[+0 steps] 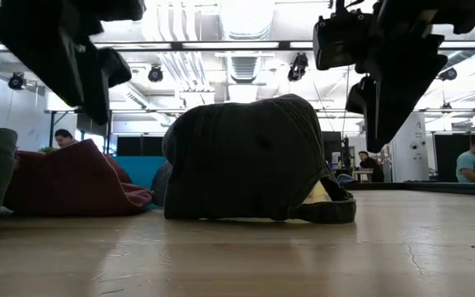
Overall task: Pick & Place hat
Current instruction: Put the dark red cap into the yellow bin
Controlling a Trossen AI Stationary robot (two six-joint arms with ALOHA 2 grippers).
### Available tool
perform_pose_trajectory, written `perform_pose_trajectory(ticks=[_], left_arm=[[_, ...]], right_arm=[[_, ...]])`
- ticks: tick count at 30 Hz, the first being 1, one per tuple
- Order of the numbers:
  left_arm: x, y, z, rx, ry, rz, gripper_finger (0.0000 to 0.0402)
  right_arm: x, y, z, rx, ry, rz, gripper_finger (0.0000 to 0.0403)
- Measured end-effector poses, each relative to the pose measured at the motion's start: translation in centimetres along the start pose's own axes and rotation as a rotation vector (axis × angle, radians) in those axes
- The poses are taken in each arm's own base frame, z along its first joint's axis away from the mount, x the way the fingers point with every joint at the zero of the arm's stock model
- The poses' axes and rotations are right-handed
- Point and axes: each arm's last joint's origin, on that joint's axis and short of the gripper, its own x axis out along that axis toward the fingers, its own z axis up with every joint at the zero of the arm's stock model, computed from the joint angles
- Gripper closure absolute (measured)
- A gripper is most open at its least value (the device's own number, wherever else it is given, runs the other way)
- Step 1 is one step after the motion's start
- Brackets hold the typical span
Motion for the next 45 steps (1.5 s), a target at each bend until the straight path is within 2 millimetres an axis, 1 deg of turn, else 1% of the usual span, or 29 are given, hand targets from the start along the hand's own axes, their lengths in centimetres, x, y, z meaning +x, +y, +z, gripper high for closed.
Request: perform_pose_trajectory(ticks=[4,8,11,14,19,23,28,33,35,38,41,44,45], left_arm=[[1.2,0.3,-0.9,0.015,0.104,0.064,0.0216],[1.0,0.5,-2.0,-0.027,0.203,0.124,0.0215],[0.3,0.3,-3.0,-0.06,0.259,0.158,0.0215],[-0.2,-0.2,-3.6,-0.067,0.264,0.173,0.0215],[0.0,-1.3,-4.9,-0.031,0.28,0.187,0.0216],[0.3,-1.5,-6.1,-0.068,0.286,0.22,0.0216],[1.1,-0.7,-7.5,-0.064,0.259,0.324,0.0216],[1.7,0.0,-8.8,-0.096,0.303,0.34,0.0219],[1.9,0.1,-9.1,-0.108,0.325,0.324,0.0229],[2.1,0.0,-9.1,-0.117,0.324,0.298,0.0264],[2.0,-0.3,-8.7,-0.124,0.303,0.278,0.0315],[1.7,-0.7,-8.0,-0.128,0.27,0.267,0.0375],[1.6,-0.8,-7.8,-0.135,0.258,0.265,0.0386]], right_arm=[[0.0,0.2,-0.1,-0.003,0.0,0.001,0.0255],[0.1,0.3,-0.3,-0.004,0.002,-0.003,0.0255],[0.1,0.4,-0.4,-0.005,0.0,-0.008,0.0255],[0.2,0.2,-0.5,0.002,-0.001,-0.022,0.0255],[0.5,0.0,-0.7,0.003,-0.007,-0.049,0.0255],[0.8,-0.2,-0.9,0.008,-0.01,-0.048,0.0255],[1.0,-0.2,-0.9,0.01,-0.026,-0.037,0.0255],[1.0,-0.2,-0.9,0.012,-0.026,-0.037,0.0255],[1.0,-0.2,-0.9,0.025,-0.027,-0.036,0.0255],[1.0,-0.2,-0.9,0.035,-0.027,-0.036,0.0255],[1.0,-0.2,-0.9,0.036,-0.027,-0.035,0.0255],[1.0,-0.2,-0.9,0.036,-0.027,-0.035,0.0255],[1.0,-0.1,-0.8,0.036,-0.028,-0.035,0.0255]])
